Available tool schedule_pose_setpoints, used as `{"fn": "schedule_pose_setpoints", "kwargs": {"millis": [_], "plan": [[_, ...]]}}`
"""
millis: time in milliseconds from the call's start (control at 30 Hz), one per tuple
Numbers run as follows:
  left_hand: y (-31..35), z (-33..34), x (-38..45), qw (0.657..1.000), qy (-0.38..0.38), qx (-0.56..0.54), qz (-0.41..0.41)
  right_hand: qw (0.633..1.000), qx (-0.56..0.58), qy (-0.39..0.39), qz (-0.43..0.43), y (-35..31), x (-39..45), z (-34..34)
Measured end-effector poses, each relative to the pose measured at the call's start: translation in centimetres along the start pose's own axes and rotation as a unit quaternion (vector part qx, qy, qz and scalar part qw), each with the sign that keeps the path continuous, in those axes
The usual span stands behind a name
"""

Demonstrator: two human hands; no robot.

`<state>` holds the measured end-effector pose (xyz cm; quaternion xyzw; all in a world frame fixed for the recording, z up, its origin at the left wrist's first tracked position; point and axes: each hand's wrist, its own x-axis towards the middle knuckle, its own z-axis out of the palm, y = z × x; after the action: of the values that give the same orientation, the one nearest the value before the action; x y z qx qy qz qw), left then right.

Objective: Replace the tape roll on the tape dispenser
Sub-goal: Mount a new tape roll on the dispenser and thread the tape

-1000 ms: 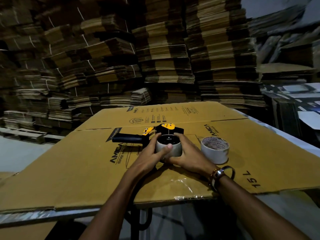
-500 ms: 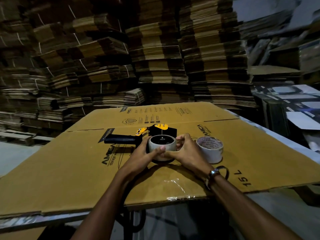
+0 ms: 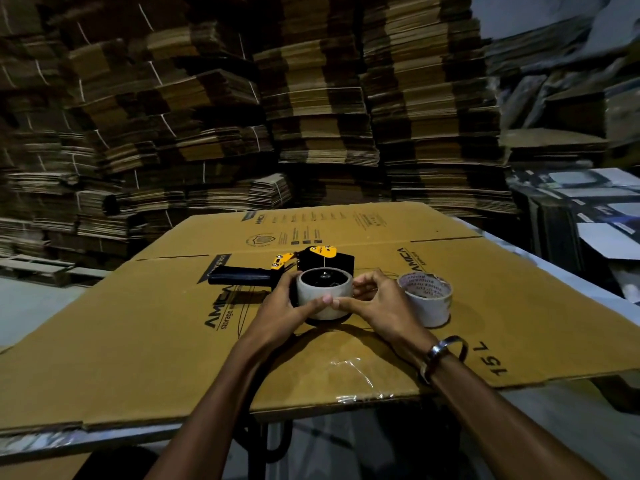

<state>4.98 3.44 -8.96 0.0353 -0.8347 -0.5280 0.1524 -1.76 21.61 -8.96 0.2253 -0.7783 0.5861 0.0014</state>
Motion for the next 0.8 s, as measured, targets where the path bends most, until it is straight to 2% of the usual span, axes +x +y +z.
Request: {"fn": "schedule_pose_setpoints", "kwargs": {"millis": [267, 433, 667, 800], "plan": [[-0.9, 0.0, 0.2, 0.998, 0.045, 0.042, 0.015, 0.999, -0.022, 0.008, -0.027, 0.2, 0.0, 0.2], [-0.9, -0.2, 0.1, 0.999, 0.034, 0.023, 0.028, 0.999, -0.011, 0.016, -0.026, 0.5, 0.2, 0.1], [-1.1, -1.4, -0.2, 0.998, 0.011, -0.055, 0.025, 1.0, -0.002, -0.02, -0.021, 0.6, 0.4, -0.1], [-1.1, -1.3, -0.3, 0.999, 0.016, -0.027, 0.025, 1.0, -0.003, -0.017, -0.019, 0.5, 0.2, -0.1]]}}
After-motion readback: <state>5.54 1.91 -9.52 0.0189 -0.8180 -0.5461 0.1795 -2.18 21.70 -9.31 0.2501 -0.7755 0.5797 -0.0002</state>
